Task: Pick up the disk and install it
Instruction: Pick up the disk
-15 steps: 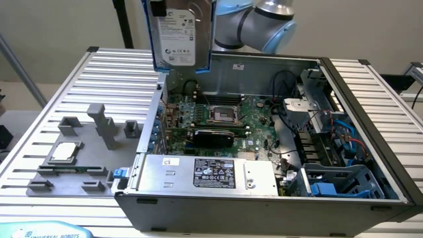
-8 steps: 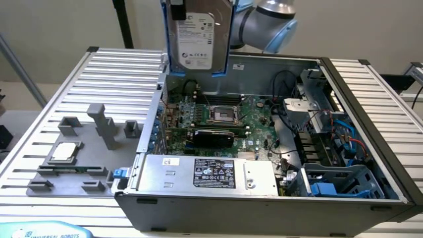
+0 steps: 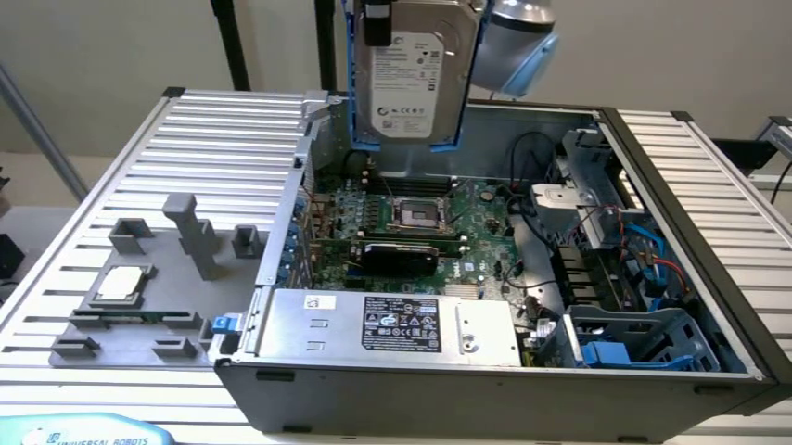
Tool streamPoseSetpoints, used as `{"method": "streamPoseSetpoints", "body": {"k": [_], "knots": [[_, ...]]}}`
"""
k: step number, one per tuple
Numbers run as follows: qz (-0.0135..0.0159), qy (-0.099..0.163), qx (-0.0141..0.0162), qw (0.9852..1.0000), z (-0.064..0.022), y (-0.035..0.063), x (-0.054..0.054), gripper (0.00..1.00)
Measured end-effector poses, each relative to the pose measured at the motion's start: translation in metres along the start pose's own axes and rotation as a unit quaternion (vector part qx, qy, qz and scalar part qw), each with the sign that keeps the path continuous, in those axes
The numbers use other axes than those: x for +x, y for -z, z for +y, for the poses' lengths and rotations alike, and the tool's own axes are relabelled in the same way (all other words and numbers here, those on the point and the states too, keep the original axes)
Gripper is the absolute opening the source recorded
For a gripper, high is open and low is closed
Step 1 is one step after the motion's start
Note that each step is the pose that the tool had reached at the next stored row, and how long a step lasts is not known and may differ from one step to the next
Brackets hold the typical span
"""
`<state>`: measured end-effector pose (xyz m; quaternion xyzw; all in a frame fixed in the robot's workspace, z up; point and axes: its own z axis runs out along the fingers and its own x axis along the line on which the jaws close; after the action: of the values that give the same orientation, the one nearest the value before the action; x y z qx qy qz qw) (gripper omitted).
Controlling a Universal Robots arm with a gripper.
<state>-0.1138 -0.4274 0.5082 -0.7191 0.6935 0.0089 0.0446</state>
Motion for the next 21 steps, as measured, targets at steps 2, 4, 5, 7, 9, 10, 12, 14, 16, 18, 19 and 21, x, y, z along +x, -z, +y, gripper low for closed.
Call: {"method": "streamPoseSetpoints", "body": {"k": [2, 4, 5, 7, 9, 10, 12, 14, 16, 18, 19, 21], "knots": [[0.0000, 0.000, 0.0000, 1.0000, -0.0089, -0.0005, 0.003, 0.33], [-0.0001, 0.000, 0.0001, 1.0000, -0.0173, -0.0012, 0.006, 0.33], [0.0000, 0.000, 0.0001, 1.0000, -0.0215, -0.0014, 0.008, 0.33], [0.0000, 0.000, 0.0001, 1.0000, -0.0292, -0.0021, 0.012, 0.33], [-0.0001, 0.000, 0.0002, 1.0000, -0.0363, -0.0029, 0.016, 0.33], [0.0000, 0.000, 0.0002, 1.0000, -0.0394, -0.0033, 0.018, 0.33], [0.0000, 0.000, 0.0004, 1.0000, -0.0453, -0.0042, 0.023, 0.33], [0.0000, 0.000, 0.0007, 1.0000, -0.0512, -0.0052, 0.028, 0.33], [0.0000, 0.000, 0.0009, 1.0000, -0.0565, -0.0060, 0.033, 0.33], [0.0000, 0.000, 0.0014, 1.0000, -0.0605, -0.0068, 0.038, 0.33], [0.0000, 0.000, 0.0018, 1.0000, -0.0624, -0.0071, 0.041, 0.33], [0.0001, 0.000, 0.0026, 1.0000, -0.0654, -0.0077, 0.046, 0.33]]}}
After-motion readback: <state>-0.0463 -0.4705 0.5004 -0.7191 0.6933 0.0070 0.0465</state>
